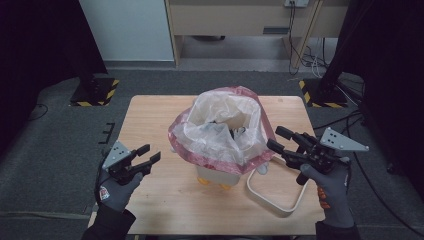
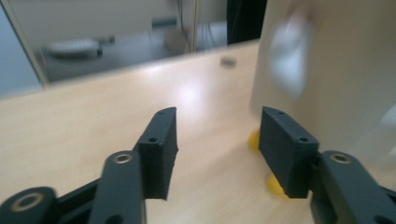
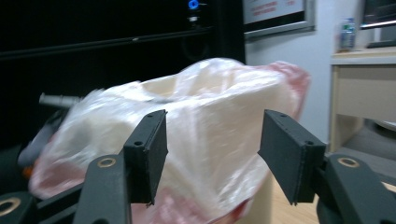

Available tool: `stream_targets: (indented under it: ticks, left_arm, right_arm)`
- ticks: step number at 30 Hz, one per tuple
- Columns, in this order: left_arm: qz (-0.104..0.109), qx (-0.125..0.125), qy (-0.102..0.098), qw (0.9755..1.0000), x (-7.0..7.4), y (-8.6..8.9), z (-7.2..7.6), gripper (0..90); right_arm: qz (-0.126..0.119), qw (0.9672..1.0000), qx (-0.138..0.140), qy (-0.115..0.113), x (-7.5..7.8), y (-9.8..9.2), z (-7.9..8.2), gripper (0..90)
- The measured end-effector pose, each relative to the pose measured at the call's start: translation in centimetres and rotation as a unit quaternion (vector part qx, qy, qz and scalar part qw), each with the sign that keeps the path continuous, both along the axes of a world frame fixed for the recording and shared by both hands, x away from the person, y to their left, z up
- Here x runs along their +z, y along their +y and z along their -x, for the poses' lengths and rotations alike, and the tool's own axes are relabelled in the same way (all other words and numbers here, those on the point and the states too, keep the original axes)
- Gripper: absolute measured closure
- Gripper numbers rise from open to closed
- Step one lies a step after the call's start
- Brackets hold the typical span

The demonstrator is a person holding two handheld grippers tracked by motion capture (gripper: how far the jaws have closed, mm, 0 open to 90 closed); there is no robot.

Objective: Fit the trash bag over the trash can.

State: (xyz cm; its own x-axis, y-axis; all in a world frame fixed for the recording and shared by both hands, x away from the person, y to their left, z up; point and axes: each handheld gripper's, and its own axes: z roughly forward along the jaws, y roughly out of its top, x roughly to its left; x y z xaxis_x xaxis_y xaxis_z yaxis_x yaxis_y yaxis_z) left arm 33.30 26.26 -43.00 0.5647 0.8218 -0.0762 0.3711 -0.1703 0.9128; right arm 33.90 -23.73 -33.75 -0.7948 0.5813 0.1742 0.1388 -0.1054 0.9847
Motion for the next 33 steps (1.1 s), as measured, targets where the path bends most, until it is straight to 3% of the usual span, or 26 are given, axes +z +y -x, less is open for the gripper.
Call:
stream_targets:
  ticks: [4,6,10,15,19,22,28,33]
  left_arm:
    - [-0.016,0.018,0.057,0.9981,-3.7,0.3,-1.0,41.5]
    - [-0.019,0.029,0.077,0.9964,-5.4,0.5,-1.5,41.0]
    - [-0.032,0.037,0.107,0.993,-7.6,0.7,-2.1,38.6]
    - [-0.048,0.044,0.128,0.9896,-9.2,0.5,-2.4,34.7]
    - [-0.066,0.042,0.139,0.9872,-9.9,-0.1,-2.5,31.5]
    - [-0.065,0.049,0.141,0.9867,-10.1,0.0,-2.7,29.4]
    - [-0.062,0.052,0.132,0.988,-10.4,-0.1,-2.9,24.2]
    - [-0.084,0.054,0.126,0.9869,-10.5,-0.5,-3.1,22.1]
  right_arm:
    - [-0.006,0.9996,-0.026,0.005,0.4,0.1,-0.8,39.0]
    - [-0.01,0.9993,-0.036,0.006,0.8,0.1,-1.3,38.3]
    - [-0.012,0.9988,-0.046,0.009,1.8,0.6,-2.0,36.7]
    - [-0.013,0.9981,-0.06,0.012,3.1,1.7,-2.9,36.2]
    - [-0.011,0.9979,-0.062,0.015,4.5,3.0,-3.5,36.0]
    - [-0.003,0.998,-0.061,0.015,5.7,4.2,-3.9,36.0]
    - [0.014,0.9984,-0.055,0.01,7.8,6.9,-4.7,35.9]
    - [0.016,0.9983,-0.054,0.011,9.2,8.5,-5.2,35.9]
